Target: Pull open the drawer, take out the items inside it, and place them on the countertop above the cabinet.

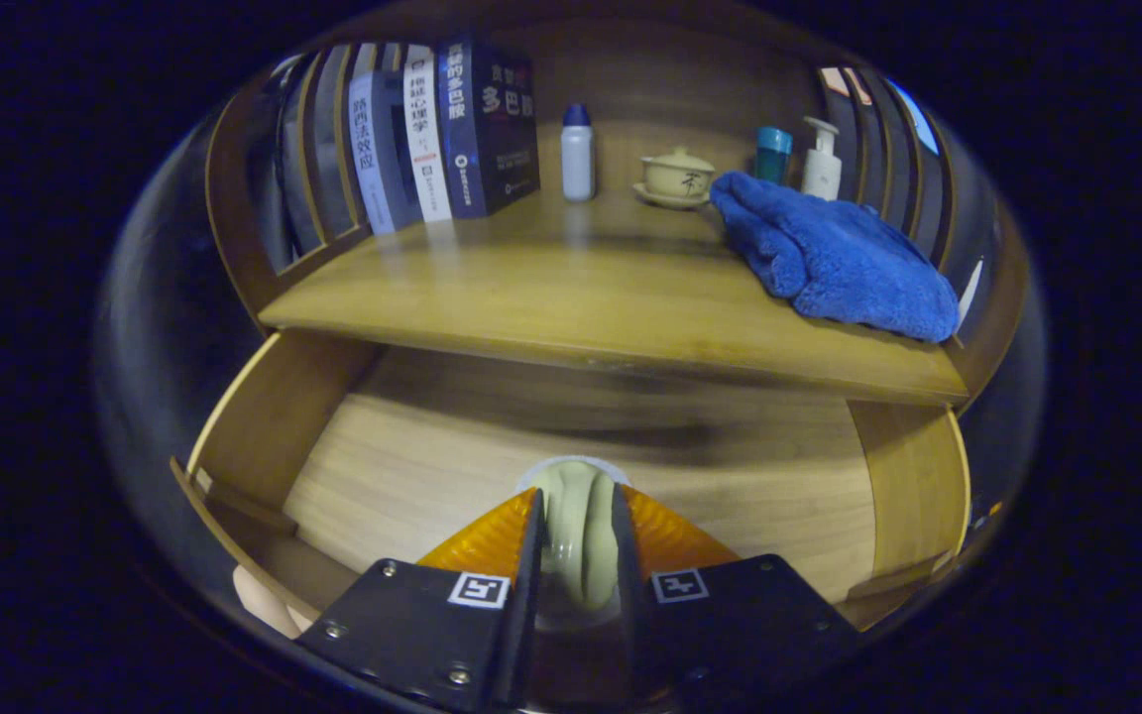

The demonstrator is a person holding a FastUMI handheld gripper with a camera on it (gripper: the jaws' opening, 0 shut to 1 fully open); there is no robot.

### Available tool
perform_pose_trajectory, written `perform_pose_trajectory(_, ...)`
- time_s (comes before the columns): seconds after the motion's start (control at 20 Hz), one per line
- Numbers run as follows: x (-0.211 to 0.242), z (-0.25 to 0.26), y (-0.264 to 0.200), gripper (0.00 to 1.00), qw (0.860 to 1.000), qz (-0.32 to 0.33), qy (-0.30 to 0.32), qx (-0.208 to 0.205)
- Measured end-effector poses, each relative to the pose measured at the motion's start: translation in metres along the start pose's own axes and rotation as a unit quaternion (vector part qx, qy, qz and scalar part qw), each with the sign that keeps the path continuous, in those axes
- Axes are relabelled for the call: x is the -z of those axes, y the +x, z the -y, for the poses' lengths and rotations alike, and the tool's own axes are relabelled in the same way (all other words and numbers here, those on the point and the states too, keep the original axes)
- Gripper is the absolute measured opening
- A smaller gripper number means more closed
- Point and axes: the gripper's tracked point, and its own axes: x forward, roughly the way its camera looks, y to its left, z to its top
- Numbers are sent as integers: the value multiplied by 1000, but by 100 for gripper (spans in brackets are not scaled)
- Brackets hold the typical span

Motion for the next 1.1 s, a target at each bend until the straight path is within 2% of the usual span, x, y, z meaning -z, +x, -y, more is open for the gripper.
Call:
perform_pose_trajectory(0.15,10,-3,8,38,1000,-28,3,0)
perform_pose_trajectory(0.2,4,0,5,38,1000,-16,6,1)
perform_pose_trajectory(0.25,4,-3,12,28,1000,-21,5,-1)
perform_pose_trajectory(0.3,8,-3,10,27,1000,-19,10,-1)
perform_pose_trajectory(0.35,3,-7,7,15,1000,-12,14,-8)
perform_pose_trajectory(0.9,-56,-21,-74,14,992,106,43,-45)
perform_pose_trajectory(1.1,-92,-13,-87,14,987,156,28,-22)
